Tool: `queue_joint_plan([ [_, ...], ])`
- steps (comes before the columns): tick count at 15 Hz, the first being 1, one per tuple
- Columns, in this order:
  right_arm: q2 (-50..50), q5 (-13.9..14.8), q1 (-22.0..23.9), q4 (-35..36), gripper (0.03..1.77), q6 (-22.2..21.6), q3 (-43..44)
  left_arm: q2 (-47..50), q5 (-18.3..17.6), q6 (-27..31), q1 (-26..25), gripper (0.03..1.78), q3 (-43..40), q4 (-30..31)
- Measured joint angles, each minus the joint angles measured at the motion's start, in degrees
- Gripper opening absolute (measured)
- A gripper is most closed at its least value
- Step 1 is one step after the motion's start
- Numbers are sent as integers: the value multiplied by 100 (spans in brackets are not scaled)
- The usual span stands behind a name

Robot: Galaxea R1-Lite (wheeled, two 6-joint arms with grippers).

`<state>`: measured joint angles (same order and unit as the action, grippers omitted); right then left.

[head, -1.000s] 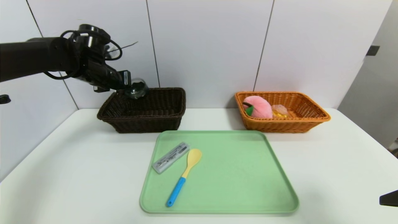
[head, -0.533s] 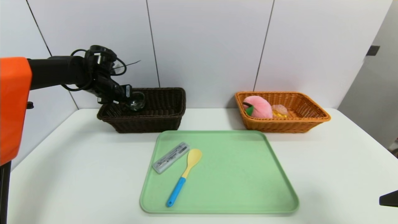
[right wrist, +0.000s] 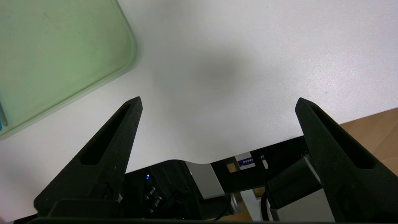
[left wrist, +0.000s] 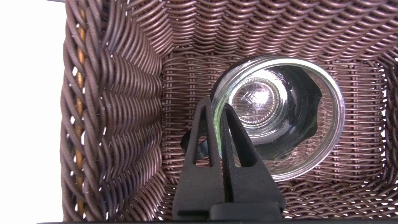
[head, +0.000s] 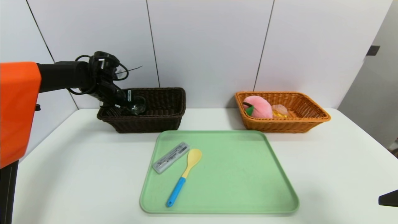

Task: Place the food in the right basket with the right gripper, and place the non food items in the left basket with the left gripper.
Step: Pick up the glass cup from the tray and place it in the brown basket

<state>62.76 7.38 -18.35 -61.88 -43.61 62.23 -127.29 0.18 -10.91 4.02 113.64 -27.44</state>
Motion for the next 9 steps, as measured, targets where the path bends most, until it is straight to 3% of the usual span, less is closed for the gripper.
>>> queue_joint_plan([
  [1, 0, -2, 0, 0, 170, -2, 0, -10, -2, 0, 2, 9, 0, 0],
  [2, 0, 0, 0, 2, 170, -2, 0, -16, -2, 2, 5, 19, 0, -1],
  [6, 0, -11, 0, 0, 170, -9, -16, -18, -13, -22, 5, 81, 2, 32],
  [9, -6, -13, 0, 0, 170, -9, -46, 251, -51, -28, 66, 110, 2, 13],
])
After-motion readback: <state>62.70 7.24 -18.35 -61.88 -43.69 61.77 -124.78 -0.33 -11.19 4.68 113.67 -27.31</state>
